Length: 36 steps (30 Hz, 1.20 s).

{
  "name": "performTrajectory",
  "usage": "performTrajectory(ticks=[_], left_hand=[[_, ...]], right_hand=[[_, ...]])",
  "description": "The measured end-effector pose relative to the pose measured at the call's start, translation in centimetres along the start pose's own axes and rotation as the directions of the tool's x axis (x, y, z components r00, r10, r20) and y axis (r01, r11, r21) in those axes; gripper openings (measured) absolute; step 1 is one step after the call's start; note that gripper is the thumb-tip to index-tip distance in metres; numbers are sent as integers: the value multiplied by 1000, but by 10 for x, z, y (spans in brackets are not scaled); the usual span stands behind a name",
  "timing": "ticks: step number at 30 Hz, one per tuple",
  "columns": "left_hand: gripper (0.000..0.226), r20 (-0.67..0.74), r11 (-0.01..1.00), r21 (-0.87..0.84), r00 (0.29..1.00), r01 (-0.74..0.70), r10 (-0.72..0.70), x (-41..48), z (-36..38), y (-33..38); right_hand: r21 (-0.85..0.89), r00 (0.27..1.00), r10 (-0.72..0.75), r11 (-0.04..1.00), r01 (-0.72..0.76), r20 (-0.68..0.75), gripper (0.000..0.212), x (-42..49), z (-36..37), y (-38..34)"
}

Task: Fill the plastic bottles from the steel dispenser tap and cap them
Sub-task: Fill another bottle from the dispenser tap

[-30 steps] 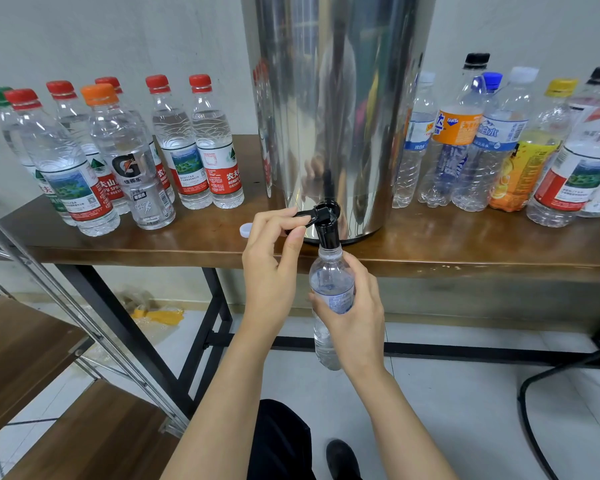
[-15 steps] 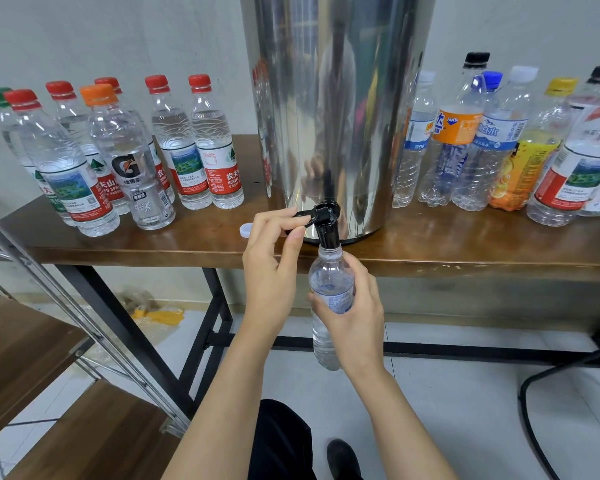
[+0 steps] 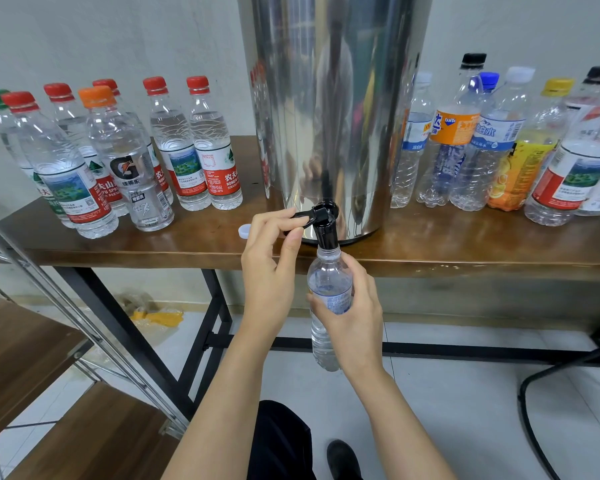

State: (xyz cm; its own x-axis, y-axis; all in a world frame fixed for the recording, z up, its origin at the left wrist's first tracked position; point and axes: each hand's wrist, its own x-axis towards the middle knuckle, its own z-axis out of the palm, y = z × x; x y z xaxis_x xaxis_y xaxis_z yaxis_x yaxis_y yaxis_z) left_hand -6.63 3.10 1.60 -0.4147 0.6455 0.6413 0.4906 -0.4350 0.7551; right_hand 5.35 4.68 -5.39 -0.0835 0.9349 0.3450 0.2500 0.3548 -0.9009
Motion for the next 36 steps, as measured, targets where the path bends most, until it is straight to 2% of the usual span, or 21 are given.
performTrajectory(ticks=[36], left_hand=[[20,14,1000,-7,1000,10,-9,0,-1,4]], right_hand=[[-4,1000,-2,1000,2,2,72,1,-1,0]])
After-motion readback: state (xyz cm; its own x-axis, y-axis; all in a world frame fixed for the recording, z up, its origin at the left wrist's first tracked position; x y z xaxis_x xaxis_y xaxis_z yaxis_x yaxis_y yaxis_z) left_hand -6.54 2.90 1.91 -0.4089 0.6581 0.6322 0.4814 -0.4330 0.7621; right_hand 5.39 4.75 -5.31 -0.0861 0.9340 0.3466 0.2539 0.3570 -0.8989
